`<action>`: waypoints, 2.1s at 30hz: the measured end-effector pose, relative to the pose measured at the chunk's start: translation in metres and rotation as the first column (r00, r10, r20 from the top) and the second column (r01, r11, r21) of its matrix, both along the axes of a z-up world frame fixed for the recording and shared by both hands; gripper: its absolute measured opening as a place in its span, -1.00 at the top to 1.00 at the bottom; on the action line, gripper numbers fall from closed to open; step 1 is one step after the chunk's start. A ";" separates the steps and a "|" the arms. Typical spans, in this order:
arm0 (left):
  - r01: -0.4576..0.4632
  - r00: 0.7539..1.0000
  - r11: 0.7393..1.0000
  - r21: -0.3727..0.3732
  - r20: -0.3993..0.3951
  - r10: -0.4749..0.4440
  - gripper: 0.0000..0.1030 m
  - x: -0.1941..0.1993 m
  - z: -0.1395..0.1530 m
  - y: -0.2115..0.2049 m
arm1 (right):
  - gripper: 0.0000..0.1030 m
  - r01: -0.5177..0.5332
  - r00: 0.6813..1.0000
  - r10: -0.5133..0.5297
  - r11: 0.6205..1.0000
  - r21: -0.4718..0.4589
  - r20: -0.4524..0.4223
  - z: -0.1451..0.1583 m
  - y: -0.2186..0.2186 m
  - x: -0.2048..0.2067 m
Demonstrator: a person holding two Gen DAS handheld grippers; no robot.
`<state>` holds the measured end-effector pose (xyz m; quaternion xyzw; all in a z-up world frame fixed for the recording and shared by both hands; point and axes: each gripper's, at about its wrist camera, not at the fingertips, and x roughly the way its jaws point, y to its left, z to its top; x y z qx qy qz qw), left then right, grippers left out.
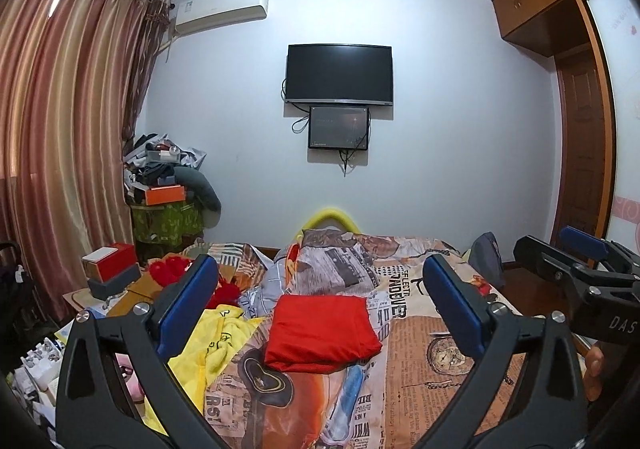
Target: Fold large clothes
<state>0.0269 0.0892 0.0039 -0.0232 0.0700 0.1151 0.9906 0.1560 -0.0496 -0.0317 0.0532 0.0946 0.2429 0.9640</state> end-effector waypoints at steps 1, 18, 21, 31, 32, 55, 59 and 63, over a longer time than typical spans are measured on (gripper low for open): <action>-0.001 1.000 1.000 0.001 -0.002 0.001 -0.99 0.000 0.000 -0.001 | -1.00 -0.001 1.000 0.001 1.000 -0.002 0.000 -0.003 0.000 -0.001; -0.011 0.999 1.000 -0.005 -0.041 0.011 -0.99 0.012 -0.008 0.001 | -1.00 -0.007 0.999 0.006 1.000 -0.023 -0.041 -0.006 -0.002 0.002; -0.015 0.999 1.000 -0.007 -0.047 0.015 -0.99 0.014 -0.009 0.002 | -1.00 -0.007 0.999 0.007 1.000 -0.021 -0.045 -0.006 -0.003 0.003; -0.019 0.998 0.999 -0.028 -0.053 0.017 -0.99 0.015 -0.009 0.007 | -1.00 -0.012 0.999 0.011 1.000 -0.017 -0.049 -0.005 -0.005 0.004; -0.019 0.998 0.999 -0.029 -0.054 0.017 -0.99 0.015 -0.009 0.007 | -1.00 -0.012 0.999 0.012 1.000 -0.017 -0.049 -0.006 -0.005 0.005; 0.037 0.996 0.997 -0.062 -0.082 -0.042 -0.99 0.022 -0.018 0.011 | -1.00 -0.003 0.998 0.003 1.000 -0.003 -0.065 -0.009 -0.007 0.007; 0.041 0.995 0.997 -0.066 -0.083 -0.046 -0.99 0.023 -0.018 0.011 | -1.00 0.003 0.998 -0.003 1.000 -0.002 -0.068 -0.009 -0.006 0.007; 0.044 0.995 0.997 -0.067 -0.084 -0.049 -0.99 0.022 -0.019 0.010 | -1.00 0.006 0.998 -0.006 1.000 -0.003 -0.069 -0.009 -0.006 0.006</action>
